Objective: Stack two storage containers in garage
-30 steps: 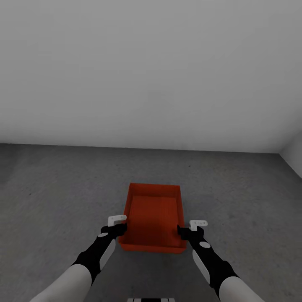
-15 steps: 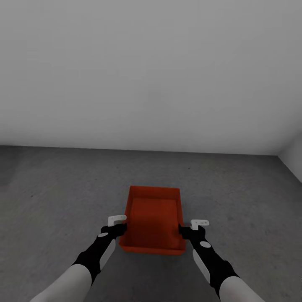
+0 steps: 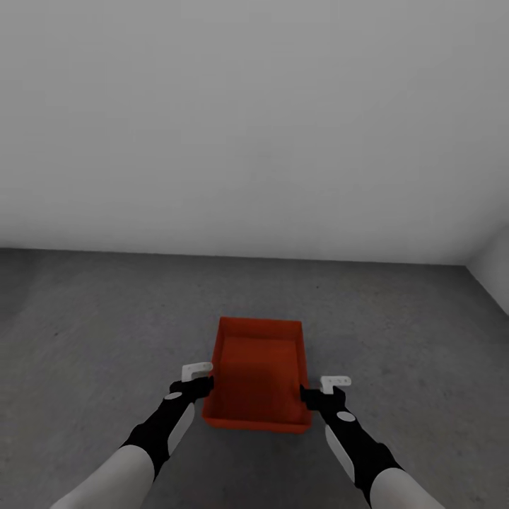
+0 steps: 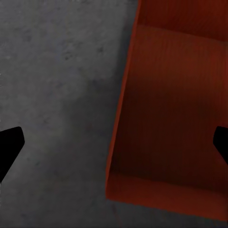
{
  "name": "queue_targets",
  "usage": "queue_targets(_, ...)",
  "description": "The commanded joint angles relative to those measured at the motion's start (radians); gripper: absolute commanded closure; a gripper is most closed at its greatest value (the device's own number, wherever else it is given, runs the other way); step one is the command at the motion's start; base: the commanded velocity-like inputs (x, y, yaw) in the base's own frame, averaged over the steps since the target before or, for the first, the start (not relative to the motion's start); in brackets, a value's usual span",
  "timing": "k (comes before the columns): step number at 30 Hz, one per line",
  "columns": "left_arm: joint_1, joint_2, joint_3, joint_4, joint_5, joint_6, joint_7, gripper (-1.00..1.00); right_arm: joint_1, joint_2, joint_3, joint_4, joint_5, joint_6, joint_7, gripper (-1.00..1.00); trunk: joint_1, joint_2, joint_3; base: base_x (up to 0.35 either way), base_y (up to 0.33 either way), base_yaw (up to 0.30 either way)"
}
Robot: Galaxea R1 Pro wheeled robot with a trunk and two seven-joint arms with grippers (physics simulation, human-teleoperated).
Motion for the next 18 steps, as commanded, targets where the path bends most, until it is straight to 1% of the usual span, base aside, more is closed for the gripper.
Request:
queue_targets(1, 0.000, 0.001, -0.007, -0.002, 0.010, 0.005, 0.008, -1.00, 0.000, -0.001, 0.008, 0.002, -0.010, 0.000, -0.007, -1.00, -0.004, 0.007, 0.003, 0.000, 0.000, 0.000)
queue_targets(7, 0.000, 0.001, -0.007, -0.002, 0.010, 0.005, 0.008, -1.00, 0.000, 0.000, 0.009, 0.005, -0.010, 0.005, -0.006, -1.00, -0.027, 0.049, 0.021, 0.000, 0.000, 0.000)
queue_targets(18, 0.000, 0.001, -0.007, -0.002, 0.010, 0.005, 0.008, -1.00, 0.000, 0.002, 0.010, 0.007, -0.009, 0.062, -0.006, -1.00, -0.069, 0.126, 0.056, 0.000, 0.000, 0.000)
